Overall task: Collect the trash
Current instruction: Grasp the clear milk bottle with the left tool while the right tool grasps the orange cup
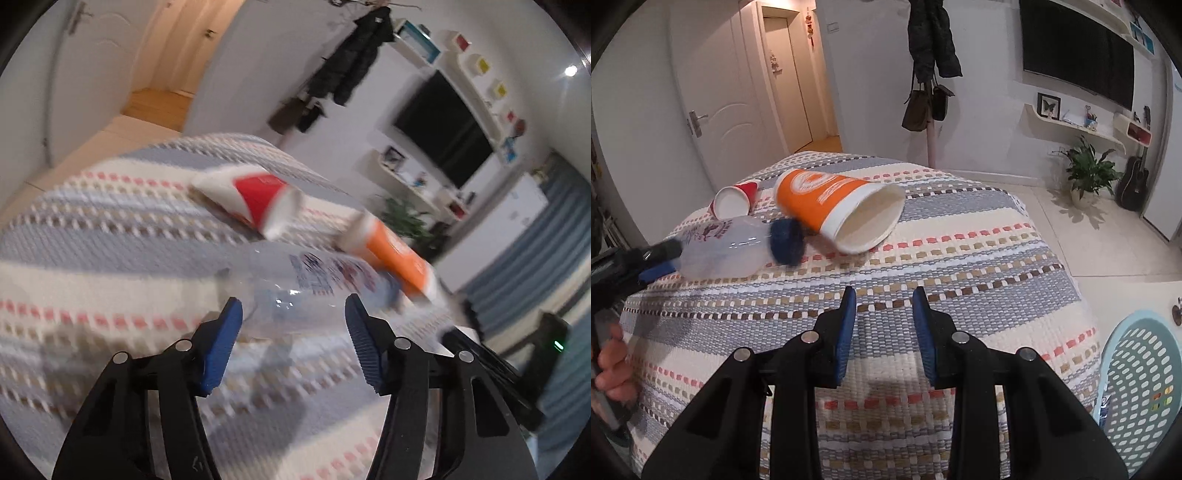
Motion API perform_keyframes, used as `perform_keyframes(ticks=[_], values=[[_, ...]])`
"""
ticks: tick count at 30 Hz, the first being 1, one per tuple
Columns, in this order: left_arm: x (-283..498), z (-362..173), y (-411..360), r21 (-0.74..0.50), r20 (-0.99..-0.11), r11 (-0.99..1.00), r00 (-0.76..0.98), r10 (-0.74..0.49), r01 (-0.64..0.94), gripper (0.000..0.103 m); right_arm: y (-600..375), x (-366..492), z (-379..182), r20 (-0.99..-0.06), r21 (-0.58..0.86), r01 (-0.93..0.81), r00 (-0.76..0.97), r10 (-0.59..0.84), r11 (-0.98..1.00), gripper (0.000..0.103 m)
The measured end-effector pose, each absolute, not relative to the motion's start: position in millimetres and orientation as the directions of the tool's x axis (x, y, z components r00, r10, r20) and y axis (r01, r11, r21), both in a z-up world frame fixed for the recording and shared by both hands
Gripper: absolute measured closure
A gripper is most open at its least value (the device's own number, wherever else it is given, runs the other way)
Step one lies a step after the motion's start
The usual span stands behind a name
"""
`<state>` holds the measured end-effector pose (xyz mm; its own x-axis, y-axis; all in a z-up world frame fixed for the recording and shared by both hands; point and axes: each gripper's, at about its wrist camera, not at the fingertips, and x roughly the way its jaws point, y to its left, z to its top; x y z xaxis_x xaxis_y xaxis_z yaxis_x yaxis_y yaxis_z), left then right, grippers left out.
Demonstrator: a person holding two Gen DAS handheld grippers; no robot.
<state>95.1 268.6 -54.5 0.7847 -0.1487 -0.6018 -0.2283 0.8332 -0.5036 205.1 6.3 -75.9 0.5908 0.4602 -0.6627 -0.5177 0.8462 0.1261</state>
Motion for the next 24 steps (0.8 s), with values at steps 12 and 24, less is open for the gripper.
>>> perform_keyframes(ticks=[12, 24], values=[[51.8, -46.7, 174.0, -0.384, -0.619, 0.923, 0.74, -0.263, 0.007, 0.044, 5.7, 203.2, -75.6, -0.658, 0.142, -0.537, 0.576, 0.484, 0.832, 0.074], [127.1, -40.6, 193.3, -0.224, -0.737, 0.956, 0.675, -0.039, -0.189, 0.022, 18.8, 218.1, -53.7, -0.675, 0.146, -0.612, 0.513, 0.53, 0.777, 0.048]])
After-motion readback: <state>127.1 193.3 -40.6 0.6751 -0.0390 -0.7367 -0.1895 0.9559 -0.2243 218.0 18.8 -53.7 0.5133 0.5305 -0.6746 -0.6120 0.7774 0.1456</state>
